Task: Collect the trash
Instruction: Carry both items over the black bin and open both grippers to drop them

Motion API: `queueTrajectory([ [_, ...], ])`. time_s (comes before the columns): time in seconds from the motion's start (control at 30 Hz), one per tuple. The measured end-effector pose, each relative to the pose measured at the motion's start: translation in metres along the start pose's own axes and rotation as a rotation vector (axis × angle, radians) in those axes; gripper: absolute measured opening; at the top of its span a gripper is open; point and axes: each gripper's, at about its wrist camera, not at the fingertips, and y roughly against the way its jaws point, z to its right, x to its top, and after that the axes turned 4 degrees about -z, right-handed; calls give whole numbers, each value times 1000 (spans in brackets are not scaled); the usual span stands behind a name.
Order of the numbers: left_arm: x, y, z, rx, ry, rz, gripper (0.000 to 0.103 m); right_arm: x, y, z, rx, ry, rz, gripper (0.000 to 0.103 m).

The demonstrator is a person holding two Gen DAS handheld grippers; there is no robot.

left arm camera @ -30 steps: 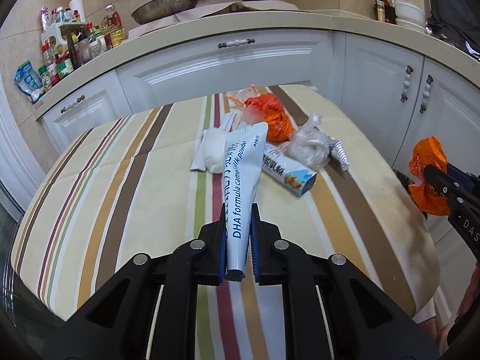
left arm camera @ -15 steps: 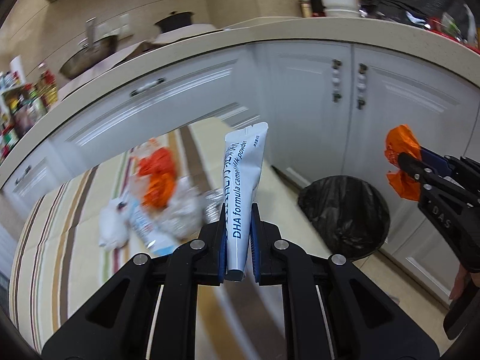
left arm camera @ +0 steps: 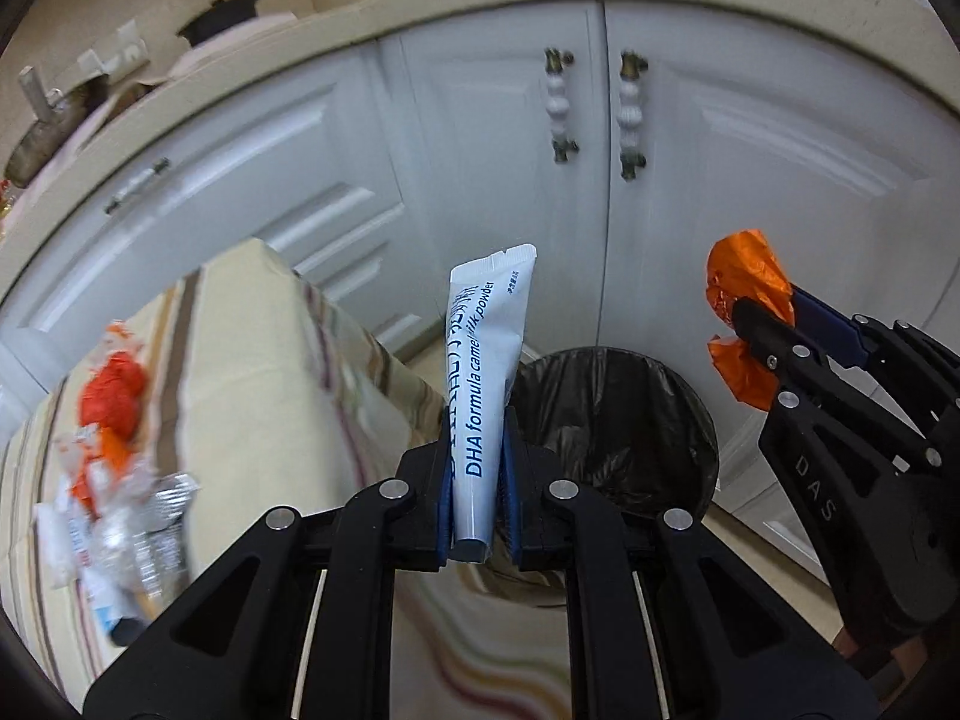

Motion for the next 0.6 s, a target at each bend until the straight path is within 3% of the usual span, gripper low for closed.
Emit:
queueTrajectory([
  [0.07, 6, -19, 6, 2, 15, -36, 17, -1, -15, 5, 5, -5, -17, 27],
  [0.1, 8, -26, 7, 0, 25, -44, 17, -2, -21, 6, 1, -6, -26, 38],
  [0.17, 13, -41, 12, 17, 29, -58, 33, -4, -35, 9, -25, -4, -38, 49],
  [0.2, 15, -47, 14, 25, 26, -60, 41, -4, -41, 11, -28, -3, -45, 50],
  [0.23, 16, -50, 15, 30, 22, -65, 43, -5, -45, 11, -33, -1, -55, 50],
  [0.37, 17, -51, 7, 7, 42, -80, 46, -4, -49, 11, -38, -7, -71, 50],
  [0.43, 17, -41, 0, 6, 57, -61, 55, -2, -44, 7, -38, -5, -67, 50],
  [0.6, 8, -1, -34, -3, 89, -1, 59, 7, -24, -14, 7, 8, -51, 51],
])
